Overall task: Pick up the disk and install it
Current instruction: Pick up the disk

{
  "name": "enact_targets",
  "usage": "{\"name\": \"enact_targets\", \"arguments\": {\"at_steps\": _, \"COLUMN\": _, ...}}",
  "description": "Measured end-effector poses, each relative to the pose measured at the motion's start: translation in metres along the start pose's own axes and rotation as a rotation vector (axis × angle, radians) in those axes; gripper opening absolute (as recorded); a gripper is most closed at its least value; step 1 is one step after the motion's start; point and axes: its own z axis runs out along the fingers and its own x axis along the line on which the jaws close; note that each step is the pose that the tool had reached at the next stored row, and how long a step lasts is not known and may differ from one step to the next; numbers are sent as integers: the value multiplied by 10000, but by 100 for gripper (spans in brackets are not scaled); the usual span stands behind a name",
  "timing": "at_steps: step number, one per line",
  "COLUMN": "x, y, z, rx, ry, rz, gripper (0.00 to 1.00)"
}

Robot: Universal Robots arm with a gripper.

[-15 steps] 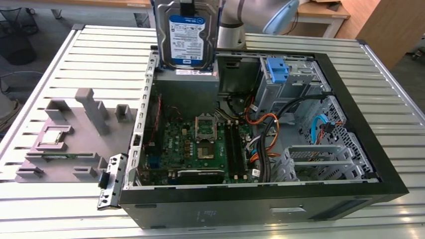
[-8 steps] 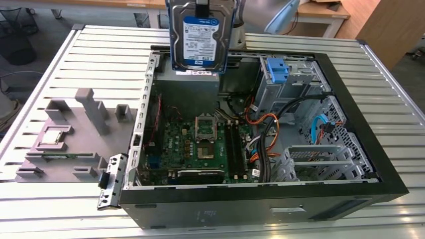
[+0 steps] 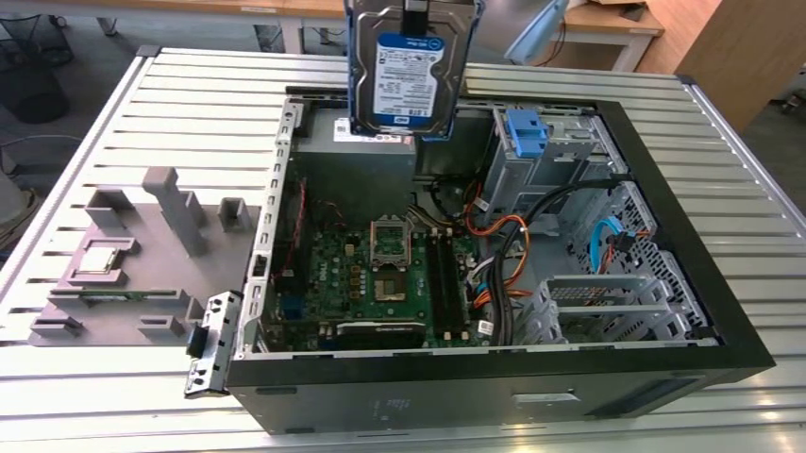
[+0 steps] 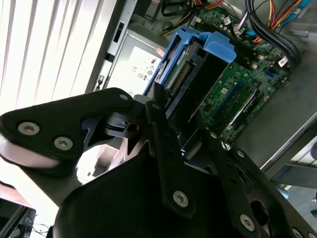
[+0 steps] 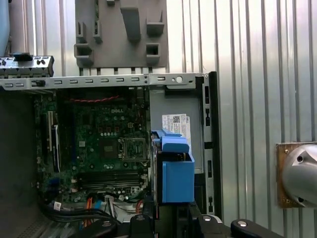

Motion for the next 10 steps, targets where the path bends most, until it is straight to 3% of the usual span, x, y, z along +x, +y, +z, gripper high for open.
{"name": "enact_targets", "arguments": {"at_steps": 10, "x": -7, "y": -307, "z": 6, "rx": -13, "ry": 1, "rz": 1, "gripper": 35}}
